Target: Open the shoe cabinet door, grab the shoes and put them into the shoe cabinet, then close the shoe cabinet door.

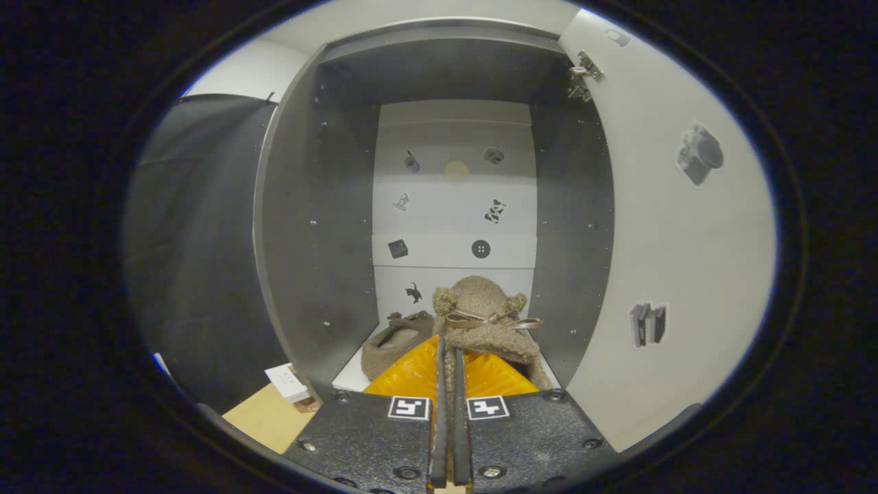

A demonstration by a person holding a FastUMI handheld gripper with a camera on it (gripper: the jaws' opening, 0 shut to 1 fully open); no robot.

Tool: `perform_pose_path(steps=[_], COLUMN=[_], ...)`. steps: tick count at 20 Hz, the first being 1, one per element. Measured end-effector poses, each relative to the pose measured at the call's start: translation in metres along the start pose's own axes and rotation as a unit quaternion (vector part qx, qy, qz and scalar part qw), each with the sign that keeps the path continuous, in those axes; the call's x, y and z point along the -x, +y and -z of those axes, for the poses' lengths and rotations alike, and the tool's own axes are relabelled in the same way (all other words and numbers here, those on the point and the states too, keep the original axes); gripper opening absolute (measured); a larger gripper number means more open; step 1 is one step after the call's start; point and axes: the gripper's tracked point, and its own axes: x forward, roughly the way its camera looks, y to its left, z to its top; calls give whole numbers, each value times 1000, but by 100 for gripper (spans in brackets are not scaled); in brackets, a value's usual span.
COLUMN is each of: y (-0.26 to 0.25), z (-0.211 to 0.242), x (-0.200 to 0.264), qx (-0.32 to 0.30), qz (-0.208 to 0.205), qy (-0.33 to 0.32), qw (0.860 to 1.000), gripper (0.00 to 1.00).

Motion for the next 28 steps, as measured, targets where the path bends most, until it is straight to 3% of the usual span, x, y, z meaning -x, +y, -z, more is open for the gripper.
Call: perform_pose_path(steps=[8,14,21,25,26,28], y=[-1,-14,-7,-6,-6,-1], z=[32,49,60,39,32,20], x=[-105,-176,-190,-159,-148,-118], qx=[-12,26,-8,-18,-19,-24], qz=[11,25,20,21,21,16], qy=[53,60,84,51,39,28], qw=[998,998,996,998,999,999], gripper=[8,9,18,67,72,91])
